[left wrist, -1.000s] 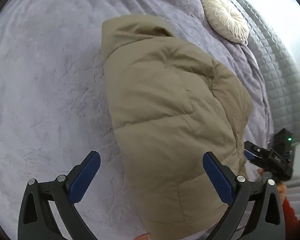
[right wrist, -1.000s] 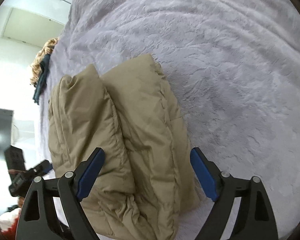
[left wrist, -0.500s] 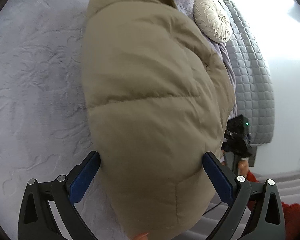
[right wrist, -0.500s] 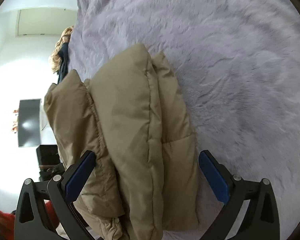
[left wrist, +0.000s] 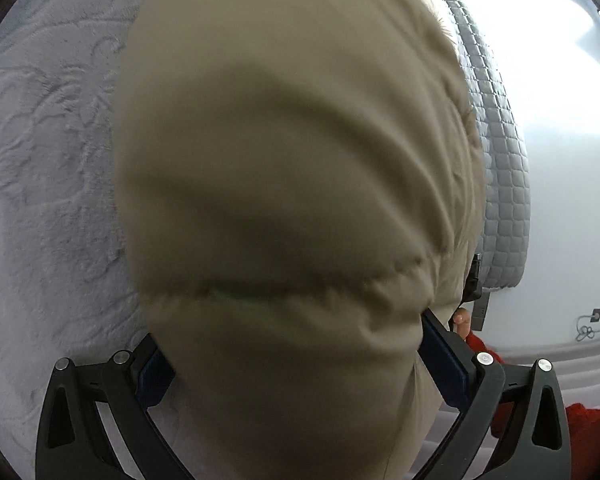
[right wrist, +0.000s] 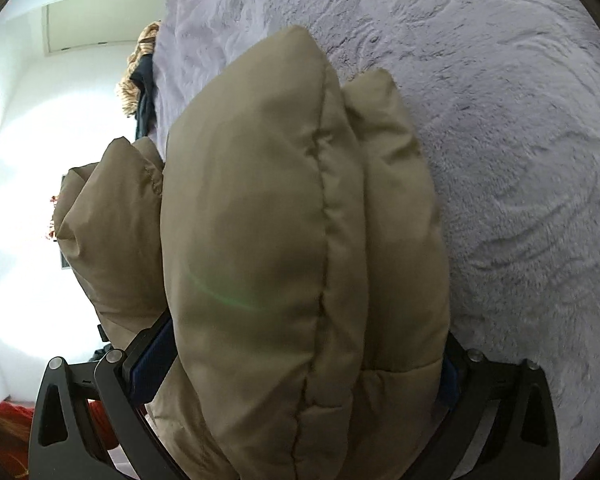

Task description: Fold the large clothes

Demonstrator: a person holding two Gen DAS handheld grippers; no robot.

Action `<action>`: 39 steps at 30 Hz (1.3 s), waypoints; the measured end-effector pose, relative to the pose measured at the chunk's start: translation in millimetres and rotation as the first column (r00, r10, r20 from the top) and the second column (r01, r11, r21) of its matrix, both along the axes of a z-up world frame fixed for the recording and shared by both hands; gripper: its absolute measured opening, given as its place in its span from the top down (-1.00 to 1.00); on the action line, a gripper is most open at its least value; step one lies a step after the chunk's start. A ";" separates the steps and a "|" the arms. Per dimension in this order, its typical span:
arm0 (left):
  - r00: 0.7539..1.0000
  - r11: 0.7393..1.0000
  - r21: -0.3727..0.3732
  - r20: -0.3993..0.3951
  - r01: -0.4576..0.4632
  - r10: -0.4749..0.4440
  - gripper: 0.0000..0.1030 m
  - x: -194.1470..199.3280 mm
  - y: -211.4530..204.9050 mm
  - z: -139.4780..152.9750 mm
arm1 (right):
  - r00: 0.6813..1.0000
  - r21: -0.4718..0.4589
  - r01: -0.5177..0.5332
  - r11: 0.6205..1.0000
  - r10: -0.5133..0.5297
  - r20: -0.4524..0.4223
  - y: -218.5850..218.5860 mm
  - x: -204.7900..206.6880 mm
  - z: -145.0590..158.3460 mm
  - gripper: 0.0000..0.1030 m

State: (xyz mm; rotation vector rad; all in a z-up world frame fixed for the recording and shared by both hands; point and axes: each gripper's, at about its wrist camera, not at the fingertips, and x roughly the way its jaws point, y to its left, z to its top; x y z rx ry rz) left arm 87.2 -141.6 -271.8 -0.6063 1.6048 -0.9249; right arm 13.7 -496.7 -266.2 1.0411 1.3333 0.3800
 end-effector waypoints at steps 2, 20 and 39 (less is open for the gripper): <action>1.000 1.000 -0.005 -0.013 0.001 -0.001 -1.00 1.9 -4.5 -0.7 | 1.000 -0.010 0.020 1.000 -0.020 -0.020 2.4 1.2 0.7 -0.99; 0.986 0.986 -0.135 0.122 -0.094 0.111 -0.70 31.2 26.5 63.7 | 0.984 0.131 0.117 0.985 -0.132 0.116 72.9 9.5 58.4 0.17; 0.942 0.963 -0.110 0.209 -0.245 0.263 -0.71 128.6 182.4 60.1 | 0.982 0.229 0.001 0.973 -0.044 0.181 230.0 166.2 26.4 0.17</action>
